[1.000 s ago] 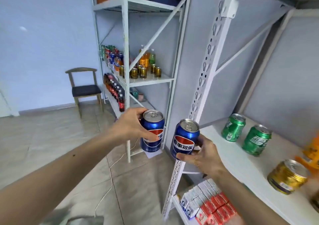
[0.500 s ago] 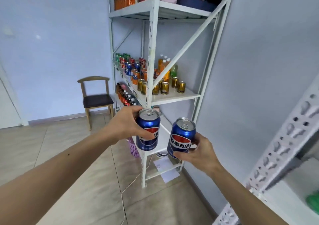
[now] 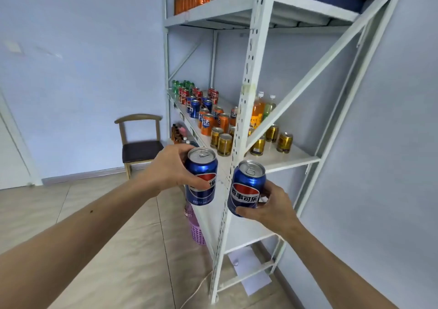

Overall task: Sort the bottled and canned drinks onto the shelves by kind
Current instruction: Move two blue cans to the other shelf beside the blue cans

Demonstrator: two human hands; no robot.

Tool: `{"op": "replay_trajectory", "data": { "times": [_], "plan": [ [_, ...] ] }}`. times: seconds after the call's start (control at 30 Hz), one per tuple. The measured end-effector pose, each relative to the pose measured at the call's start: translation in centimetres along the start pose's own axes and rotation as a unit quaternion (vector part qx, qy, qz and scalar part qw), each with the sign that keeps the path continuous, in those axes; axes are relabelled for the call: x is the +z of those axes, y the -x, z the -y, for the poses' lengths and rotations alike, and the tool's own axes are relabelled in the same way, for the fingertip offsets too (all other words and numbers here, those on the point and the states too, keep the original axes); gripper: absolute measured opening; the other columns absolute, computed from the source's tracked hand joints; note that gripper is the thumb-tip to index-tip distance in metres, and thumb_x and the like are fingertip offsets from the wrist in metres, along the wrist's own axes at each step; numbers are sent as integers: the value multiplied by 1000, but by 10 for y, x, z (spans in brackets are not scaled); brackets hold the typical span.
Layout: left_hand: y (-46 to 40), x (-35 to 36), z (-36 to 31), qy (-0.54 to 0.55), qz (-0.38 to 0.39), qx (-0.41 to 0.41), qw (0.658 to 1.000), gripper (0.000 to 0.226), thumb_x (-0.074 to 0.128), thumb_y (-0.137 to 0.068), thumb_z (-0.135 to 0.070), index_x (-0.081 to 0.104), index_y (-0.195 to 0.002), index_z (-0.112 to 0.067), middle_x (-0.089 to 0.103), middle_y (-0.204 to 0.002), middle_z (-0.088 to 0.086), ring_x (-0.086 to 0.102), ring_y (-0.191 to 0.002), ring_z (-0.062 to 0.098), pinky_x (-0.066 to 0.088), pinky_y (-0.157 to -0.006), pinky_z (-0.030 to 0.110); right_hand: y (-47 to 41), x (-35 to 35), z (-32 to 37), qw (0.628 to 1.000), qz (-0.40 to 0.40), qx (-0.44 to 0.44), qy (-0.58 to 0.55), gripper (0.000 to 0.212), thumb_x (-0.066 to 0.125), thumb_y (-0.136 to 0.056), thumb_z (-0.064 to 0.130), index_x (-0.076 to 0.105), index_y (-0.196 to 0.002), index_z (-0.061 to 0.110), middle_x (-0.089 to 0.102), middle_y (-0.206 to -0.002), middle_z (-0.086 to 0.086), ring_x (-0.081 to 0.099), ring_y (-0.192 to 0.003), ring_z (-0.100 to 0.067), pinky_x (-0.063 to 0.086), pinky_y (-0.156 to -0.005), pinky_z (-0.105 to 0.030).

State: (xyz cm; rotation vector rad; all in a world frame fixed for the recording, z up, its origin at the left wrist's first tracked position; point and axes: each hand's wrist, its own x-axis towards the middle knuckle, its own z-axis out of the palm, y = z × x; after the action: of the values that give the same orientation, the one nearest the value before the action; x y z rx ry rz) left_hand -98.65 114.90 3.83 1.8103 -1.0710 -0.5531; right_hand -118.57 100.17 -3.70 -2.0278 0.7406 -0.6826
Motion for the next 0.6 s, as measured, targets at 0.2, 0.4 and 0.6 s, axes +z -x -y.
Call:
{"op": "replay_trajectory", "data": {
  "times": [0.2, 0.4, 0.6],
  "plan": [
    [-85, -44, 21, 9, -18, -3, 1000, 71, 93, -49, -8, 67, -113, -20, 74, -100, -5, 69, -98, 17, 58, -88, 39, -100, 33, 4, 1000, 20, -18, -3, 67, 92, -57, 15, 57, -112, 30, 67, -98, 18, 65, -95, -5, 53, -70, -11],
    [-167, -83, 52, 34, -25, -2, 999, 61, 94, -49, -7, 68, -103, -23, 75, -89, -9, 71, -88, 11, 58, -72, 22, -187, 73, 3, 1000, 11, -16, -5, 68, 93, -53, 20, 58, -110, 32, 68, -98, 17, 65, -94, -4, 57, -76, -20],
    [-264, -140, 96, 32, 7, 28, 999, 56, 93, -51, -4, 68, -98, -23, 76, -85, -11, 72, -81, 5, 55, -67, 16, -281, 135, 6, 1000, -14, -3, -11, 66, 93, -55, 19, 59, -111, 30, 70, -99, 15, 66, -95, -5, 57, -80, -22]
  ]
}}
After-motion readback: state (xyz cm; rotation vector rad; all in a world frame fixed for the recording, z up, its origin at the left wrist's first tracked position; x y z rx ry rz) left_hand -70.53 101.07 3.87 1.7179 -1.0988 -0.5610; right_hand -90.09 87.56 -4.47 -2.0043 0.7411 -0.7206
